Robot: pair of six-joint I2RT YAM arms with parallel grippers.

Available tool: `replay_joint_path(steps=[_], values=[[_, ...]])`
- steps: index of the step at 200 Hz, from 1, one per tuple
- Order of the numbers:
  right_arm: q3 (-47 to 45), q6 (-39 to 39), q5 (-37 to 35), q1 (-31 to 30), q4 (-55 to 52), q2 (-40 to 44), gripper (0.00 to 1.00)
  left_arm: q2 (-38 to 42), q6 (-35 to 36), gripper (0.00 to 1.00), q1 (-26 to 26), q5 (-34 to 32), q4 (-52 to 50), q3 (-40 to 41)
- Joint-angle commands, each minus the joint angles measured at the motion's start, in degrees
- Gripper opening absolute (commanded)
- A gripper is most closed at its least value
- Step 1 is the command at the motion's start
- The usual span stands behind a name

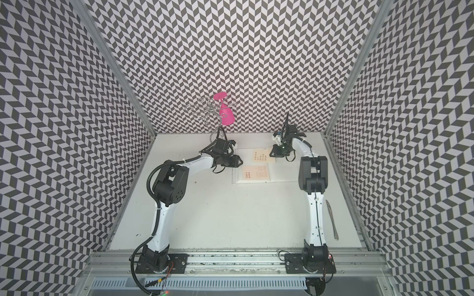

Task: Place the photos into the photo albums
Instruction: Insert the photo into the photo album.

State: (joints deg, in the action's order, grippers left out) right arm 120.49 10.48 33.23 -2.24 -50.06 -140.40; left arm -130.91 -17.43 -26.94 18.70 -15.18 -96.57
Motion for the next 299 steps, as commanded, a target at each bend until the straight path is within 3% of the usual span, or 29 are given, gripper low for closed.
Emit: replay_joint_path(steps=[1,27,68,106,183,299], values=[[-1.06,-0.68,0.91,-0.88,2.16,0.74,0.18,-2.62,-0.01,0.46,-0.19,-1.72,-4.42,1.65],[-1.40,-2.49,-0.81,-0.92,3.13,2.01,0.25,-2.55,0.01,0.46,-0.31,-1.95,-4.42,1.75],[-7.12,-8.29,-10.21,-1.16,10.56,9.72,0.42,-2.59,-0.24,0.46,-0.30,-1.77,-4.18,1.78],[-10.77,-10.97,-13.85,-1.69,14.37,12.86,0.42,-2.42,-0.32,0.46,-0.31,-1.64,-4.11,1.78],[-11.15,-14.64,-18.59,-3.01,14.29,9.93,0.42,-2.23,-0.24,0.46,-0.36,-1.41,-4.20,1.74],[-10.56,-15.94,-17.59,-3.03,14.35,6.63,0.43,-2.24,-0.01,0.46,-0.31,-0.99,-4.24,1.39]])
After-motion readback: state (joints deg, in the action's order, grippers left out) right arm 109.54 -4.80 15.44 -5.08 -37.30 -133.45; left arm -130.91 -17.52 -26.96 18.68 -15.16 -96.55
